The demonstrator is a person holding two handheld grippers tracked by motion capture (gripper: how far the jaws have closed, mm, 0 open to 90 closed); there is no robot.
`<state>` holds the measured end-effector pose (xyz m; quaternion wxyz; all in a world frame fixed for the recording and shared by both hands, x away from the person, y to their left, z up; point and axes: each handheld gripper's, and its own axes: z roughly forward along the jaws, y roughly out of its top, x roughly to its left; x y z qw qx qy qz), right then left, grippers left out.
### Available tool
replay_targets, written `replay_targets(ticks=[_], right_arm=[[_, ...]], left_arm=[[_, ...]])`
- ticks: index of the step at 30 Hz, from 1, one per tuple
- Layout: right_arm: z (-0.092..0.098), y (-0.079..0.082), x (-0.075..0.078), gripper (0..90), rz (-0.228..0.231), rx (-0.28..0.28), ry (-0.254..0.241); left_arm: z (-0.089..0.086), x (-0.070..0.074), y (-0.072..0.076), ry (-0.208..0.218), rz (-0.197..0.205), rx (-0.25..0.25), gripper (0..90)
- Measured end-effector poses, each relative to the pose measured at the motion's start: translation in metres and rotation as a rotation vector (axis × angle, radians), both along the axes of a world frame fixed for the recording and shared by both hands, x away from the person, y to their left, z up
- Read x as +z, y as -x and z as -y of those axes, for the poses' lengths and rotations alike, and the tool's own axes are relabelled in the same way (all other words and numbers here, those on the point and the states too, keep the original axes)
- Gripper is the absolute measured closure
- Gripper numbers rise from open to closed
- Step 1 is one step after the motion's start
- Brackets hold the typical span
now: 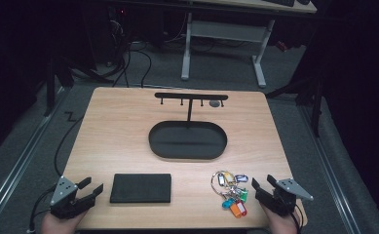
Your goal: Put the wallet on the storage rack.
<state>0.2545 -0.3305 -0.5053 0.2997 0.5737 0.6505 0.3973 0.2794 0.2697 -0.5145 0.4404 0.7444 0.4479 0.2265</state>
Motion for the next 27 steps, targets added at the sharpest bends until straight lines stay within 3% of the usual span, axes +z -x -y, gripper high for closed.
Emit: replay_targets(ticks=[5, 12, 14, 15, 17, 19, 23, 27], right_arm=[[-0.005, 0.003, -0.003, 36.7, 0.004, 0.043, 0.043], [-0.003, 0.003, -0.003, 36.9, 0.008, 0.052, 0.028], [-0.004, 0.0, -0.003, 38.1, 0.017, 0.058, -0.009], [-0.005, -0.002, -0.003, 38.8, 0.017, 0.064, -0.02], [-0.009, -0.003, -0.003, 39.2, 0.025, 0.071, -0.023], [-0.011, -0.003, -0.002, 39.7, 0.029, 0.079, -0.02], [-0.02, -0.007, -0.001, 39.5, 0.038, 0.113, 0.005], [-0.02, -0.01, -0.001, 38.0, 0.024, 0.098, -0.011]], left_arm=[[0.007, 0.0, 0.001, -0.025, 0.005, -0.022, 47.3], [0.01, -0.008, -0.002, -0.064, -0.03, -0.033, 50.2], [0.009, -0.009, 0.0, -0.077, -0.045, -0.048, 65.1], [0.009, -0.01, -0.001, -0.065, -0.075, -0.076, 69.8], [0.01, -0.012, 0.0, -0.08, -0.091, -0.093, 76.6], [0.012, -0.013, 0.0, -0.089, -0.094, -0.098, 78.7], [0.025, -0.019, 0.006, -0.152, -0.104, -0.138, 82.6], [0.03, -0.02, 0.009, -0.173, -0.092, -0.137, 83.9]])
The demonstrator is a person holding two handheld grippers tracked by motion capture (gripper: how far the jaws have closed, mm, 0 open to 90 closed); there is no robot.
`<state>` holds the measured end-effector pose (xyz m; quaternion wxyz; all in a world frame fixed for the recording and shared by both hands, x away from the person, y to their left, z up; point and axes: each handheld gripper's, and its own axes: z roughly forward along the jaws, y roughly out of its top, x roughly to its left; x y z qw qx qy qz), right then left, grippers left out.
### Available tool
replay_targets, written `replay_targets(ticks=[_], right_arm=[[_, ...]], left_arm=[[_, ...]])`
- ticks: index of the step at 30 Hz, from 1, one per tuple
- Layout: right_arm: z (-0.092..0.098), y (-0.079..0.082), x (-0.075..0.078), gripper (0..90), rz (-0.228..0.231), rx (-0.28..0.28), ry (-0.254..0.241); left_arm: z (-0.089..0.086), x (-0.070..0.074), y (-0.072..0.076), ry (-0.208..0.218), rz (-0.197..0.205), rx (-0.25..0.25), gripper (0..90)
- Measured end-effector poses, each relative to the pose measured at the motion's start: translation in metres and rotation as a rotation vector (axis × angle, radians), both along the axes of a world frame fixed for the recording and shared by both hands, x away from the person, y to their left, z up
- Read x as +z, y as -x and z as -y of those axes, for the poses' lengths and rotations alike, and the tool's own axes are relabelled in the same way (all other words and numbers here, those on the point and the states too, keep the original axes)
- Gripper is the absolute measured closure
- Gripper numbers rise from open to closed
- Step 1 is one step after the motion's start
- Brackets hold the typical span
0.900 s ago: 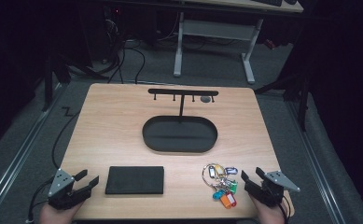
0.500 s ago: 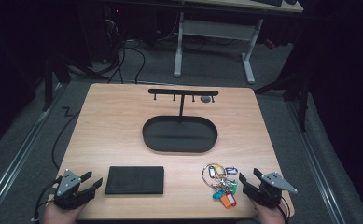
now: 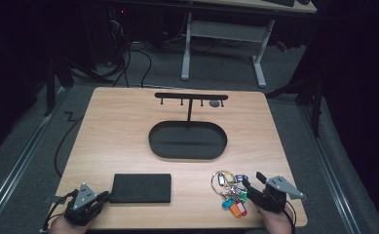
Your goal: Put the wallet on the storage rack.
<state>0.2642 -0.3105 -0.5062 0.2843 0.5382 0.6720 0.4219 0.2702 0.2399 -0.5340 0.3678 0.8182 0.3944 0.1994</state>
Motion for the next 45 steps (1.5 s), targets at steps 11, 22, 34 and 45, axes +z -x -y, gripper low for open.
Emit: replay_targets(ticks=[11, 22, 34, 45], right_arm=[[0.005, -0.017, 0.003, 36.6, -0.038, -0.002, -0.086], [0.0, -0.021, 0.002, 36.3, -0.044, -0.001, -0.085], [0.002, -0.017, -0.001, 35.9, -0.058, 0.008, -0.079], [0.009, -0.007, -0.003, 37.1, -0.078, -0.001, -0.08]], left_arm=[[0.01, -0.001, 0.023, -0.026, 0.015, -0.05, 81.7], [0.039, 0.001, 0.038, -0.038, 0.024, -0.156, 76.3], [0.051, 0.013, 0.038, -0.028, 0.102, -0.19, 65.6], [0.057, 0.038, 0.004, 0.072, 0.125, -0.216, 59.7]])
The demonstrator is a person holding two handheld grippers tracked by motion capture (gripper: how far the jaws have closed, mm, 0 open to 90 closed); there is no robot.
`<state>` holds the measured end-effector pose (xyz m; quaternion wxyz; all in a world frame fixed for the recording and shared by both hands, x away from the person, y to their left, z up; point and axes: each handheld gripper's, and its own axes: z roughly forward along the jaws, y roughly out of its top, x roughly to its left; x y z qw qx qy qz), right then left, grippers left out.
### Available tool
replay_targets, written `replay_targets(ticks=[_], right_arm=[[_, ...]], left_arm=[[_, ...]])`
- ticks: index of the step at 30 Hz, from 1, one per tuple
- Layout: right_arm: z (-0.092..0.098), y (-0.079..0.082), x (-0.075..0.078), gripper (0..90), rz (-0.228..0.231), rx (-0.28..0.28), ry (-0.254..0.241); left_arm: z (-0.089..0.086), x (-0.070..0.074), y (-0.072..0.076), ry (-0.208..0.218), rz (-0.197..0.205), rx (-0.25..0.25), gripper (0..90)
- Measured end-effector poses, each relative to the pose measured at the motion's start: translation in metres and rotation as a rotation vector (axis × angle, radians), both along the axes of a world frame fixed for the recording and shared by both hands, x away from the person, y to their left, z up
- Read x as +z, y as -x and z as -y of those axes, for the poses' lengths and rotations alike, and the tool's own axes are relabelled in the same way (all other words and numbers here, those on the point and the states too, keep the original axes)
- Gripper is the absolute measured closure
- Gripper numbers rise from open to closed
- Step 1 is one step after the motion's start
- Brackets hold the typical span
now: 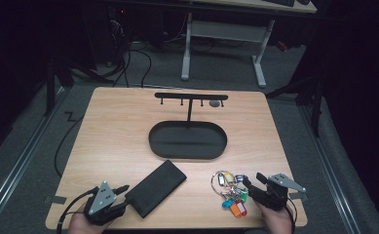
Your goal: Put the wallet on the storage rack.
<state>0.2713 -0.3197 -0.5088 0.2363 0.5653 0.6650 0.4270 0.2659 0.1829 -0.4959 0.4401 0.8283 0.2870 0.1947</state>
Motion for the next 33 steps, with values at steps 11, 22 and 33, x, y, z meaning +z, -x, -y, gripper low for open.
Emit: replay_targets(ticks=[11, 22, 33], right_arm=[[0.002, 0.0, -0.005, 37.4, -0.022, -0.004, 0.004], [-0.004, -0.002, -0.004, 37.3, -0.023, 0.007, 0.004], [-0.002, -0.005, -0.005, 37.1, -0.027, 0.014, -0.003]], left_arm=[[0.041, -0.013, 0.018, -0.155, 0.029, -0.111, 43.6], [0.055, -0.026, 0.029, -0.305, 0.095, -0.131, 37.7], [0.053, -0.034, 0.028, -0.326, 0.131, -0.074, 45.4]])
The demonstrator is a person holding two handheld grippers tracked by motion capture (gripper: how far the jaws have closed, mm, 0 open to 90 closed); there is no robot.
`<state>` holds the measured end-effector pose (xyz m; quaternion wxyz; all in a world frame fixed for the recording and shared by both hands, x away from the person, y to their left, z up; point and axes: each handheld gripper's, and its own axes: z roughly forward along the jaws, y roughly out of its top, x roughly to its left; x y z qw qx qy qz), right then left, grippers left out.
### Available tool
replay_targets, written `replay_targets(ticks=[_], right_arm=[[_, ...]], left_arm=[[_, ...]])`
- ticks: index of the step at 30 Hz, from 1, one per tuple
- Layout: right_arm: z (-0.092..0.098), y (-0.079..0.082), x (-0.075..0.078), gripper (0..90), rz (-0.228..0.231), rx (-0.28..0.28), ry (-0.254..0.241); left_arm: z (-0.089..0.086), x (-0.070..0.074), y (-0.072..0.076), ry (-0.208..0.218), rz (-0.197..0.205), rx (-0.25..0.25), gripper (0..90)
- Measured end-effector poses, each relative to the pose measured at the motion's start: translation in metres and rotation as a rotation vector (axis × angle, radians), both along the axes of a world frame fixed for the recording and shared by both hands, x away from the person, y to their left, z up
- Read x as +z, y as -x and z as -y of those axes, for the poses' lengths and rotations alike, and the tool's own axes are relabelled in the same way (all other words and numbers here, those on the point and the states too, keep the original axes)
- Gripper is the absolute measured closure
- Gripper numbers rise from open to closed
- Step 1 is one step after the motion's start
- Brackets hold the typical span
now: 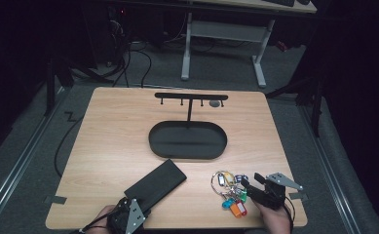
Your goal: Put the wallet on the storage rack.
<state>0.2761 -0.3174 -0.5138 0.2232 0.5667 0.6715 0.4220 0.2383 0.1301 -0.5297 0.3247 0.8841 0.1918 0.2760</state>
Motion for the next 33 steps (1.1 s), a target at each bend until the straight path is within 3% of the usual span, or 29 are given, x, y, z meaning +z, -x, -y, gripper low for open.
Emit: replay_targets(ticks=[4, 6, 10, 18, 22, 33], right_arm=[[-0.001, 0.0, 0.0, 37.1, -0.004, 0.003, -0.001], [0.0, 0.001, 0.0, 37.1, -0.003, 0.004, -0.002], [0.002, 0.001, -0.001, 37.1, -0.008, 0.0, -0.021], [0.003, 0.001, -0.001, 37.1, -0.008, 0.001, -0.033], [0.003, 0.001, -0.001, 37.1, -0.007, 0.001, -0.036], [0.004, 0.001, 0.0, 37.1, -0.005, 0.0, -0.048]], left_arm=[[-0.003, -0.001, -0.002, 0.02, -0.009, -0.002, 49.2], [-0.002, -0.001, 0.0, 0.01, 0.009, -0.002, 52.5], [-0.004, 0.001, 0.0, 0.025, 0.009, 0.005, 66.1], [-0.005, 0.003, 0.001, 0.02, 0.037, 0.017, 74.1], [-0.01, 0.008, 0.0, 0.058, 0.044, 0.022, 78.3], [-0.035, 0.028, -0.005, 0.245, 0.012, 0.059, 80.3]])
